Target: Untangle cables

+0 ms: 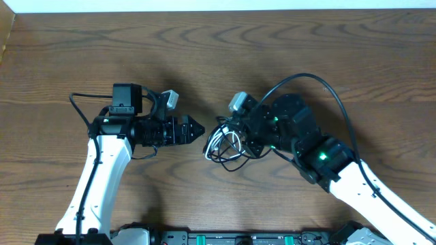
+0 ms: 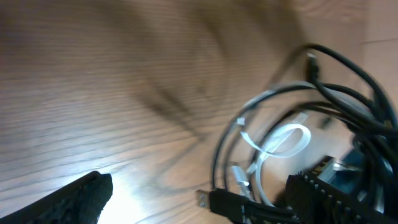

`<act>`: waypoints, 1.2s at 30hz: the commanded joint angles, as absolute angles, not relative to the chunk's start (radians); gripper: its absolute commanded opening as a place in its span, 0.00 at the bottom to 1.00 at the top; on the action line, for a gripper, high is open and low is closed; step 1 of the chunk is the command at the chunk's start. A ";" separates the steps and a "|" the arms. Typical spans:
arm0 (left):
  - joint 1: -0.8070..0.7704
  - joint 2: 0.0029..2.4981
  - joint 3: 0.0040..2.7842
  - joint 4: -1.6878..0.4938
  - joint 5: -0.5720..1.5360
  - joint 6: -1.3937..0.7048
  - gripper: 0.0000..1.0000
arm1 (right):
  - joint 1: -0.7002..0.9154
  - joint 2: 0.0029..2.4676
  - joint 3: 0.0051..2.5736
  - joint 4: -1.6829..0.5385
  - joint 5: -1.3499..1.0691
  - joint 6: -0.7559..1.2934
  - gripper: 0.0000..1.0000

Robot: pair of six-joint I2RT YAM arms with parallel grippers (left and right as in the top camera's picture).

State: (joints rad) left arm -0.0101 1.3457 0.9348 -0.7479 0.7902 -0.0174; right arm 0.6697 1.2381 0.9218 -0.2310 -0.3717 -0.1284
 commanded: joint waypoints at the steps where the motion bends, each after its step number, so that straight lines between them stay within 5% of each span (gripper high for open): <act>1: -0.007 1.306 0.949 -0.743 0.907 0.007 0.94 | 0.648 1.218 0.934 -0.247 -0.395 -0.097 0.01; 36: -0.012 1.234 0.949 -0.747 0.962 -0.129 0.94 | 0.649 1.218 0.934 -0.107 -0.614 -0.090 0.01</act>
